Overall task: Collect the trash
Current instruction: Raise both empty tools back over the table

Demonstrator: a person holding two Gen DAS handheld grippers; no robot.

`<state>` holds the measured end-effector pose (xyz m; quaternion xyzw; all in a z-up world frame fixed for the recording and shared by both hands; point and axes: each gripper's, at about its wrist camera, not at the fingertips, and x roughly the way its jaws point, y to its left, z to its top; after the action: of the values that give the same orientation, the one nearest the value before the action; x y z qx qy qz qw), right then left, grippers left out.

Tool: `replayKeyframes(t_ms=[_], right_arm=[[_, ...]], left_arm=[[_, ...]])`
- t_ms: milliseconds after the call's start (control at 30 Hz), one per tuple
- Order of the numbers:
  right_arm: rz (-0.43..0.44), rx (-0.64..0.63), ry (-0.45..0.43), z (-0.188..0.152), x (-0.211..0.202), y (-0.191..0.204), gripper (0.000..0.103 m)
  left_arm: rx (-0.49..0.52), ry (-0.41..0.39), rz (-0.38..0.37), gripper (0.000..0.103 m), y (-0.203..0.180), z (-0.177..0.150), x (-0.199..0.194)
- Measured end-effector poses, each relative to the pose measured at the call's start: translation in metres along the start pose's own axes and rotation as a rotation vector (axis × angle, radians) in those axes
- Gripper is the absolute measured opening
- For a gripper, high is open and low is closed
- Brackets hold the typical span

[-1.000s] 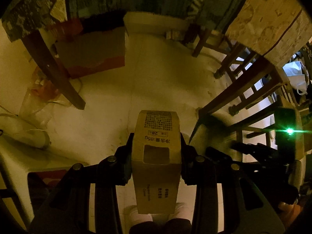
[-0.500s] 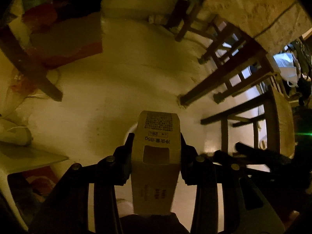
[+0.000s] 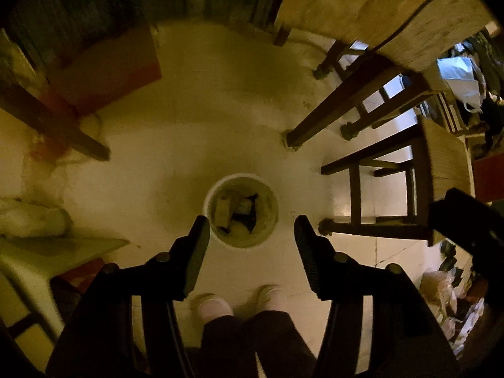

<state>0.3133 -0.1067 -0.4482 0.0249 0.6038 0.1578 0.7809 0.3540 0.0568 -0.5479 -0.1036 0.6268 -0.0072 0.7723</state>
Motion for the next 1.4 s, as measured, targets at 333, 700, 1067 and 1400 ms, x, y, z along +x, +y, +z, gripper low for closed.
replayKeyframes(t_ms=[333,700,1067,1400], right_arm=[[0.026,-0.034,-0.138,0.031,-0.131,0.032,0.06],[0.038,-0.092,-0.396,0.05,-0.291,0.08,0.06],[0.043,-0.147,-0.722,0.03,-0.411,0.125,0.076],[-0.022,-0.149,-0.805,0.022,-0.422,0.146,0.094]], left_arm=[[0.123,-0.184,0.037,0.055,-0.022,0.025,-0.172],[0.148,-0.471,0.025,0.055,-0.026,0.035,-0.366],[0.118,-0.81,0.003,0.064,-0.01,0.006,-0.527],[0.077,-0.93,0.025,0.101,0.012,-0.017,-0.559]])
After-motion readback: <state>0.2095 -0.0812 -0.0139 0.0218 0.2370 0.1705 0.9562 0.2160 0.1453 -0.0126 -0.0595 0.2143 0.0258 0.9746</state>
